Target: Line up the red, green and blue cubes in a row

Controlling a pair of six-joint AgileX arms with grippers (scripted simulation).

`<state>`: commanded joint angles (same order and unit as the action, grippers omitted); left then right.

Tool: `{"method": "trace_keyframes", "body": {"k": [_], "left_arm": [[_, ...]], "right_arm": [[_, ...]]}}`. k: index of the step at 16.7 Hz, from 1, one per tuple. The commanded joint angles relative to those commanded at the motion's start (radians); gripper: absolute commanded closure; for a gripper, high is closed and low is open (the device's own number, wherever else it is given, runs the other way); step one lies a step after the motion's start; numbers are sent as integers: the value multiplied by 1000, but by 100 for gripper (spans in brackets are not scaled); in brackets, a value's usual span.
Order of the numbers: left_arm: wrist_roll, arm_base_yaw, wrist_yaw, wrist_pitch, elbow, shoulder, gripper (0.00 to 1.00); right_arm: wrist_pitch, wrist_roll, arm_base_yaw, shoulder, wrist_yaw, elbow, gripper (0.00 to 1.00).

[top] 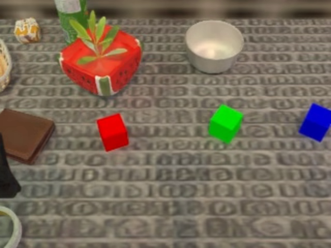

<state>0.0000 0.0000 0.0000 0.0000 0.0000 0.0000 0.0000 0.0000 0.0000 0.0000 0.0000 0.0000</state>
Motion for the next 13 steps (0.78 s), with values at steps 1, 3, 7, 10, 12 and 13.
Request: {"method": "trace_keyframes", "body": {"k": [1, 3, 7, 10, 12, 13], "left_arm": [[0, 0, 0, 0, 0, 0, 0], [5, -3, 0, -7, 10, 10, 0], [72, -39, 2, -107, 155, 156, 0], [160, -83, 1, -241, 359, 377, 0], [231, -118, 0, -350, 522, 577, 0], [268, -136, -1, -408, 607, 689, 0]], "right_arm": [[0, 0, 0, 0, 0, 0, 0], [0, 0, 0, 0, 0, 0, 0], [0, 0, 0, 0, 0, 0, 0], [0, 0, 0, 0, 0, 0, 0], [0, 0, 0, 0, 0, 0, 0], [0, 0, 0, 0, 0, 0, 0]]}}
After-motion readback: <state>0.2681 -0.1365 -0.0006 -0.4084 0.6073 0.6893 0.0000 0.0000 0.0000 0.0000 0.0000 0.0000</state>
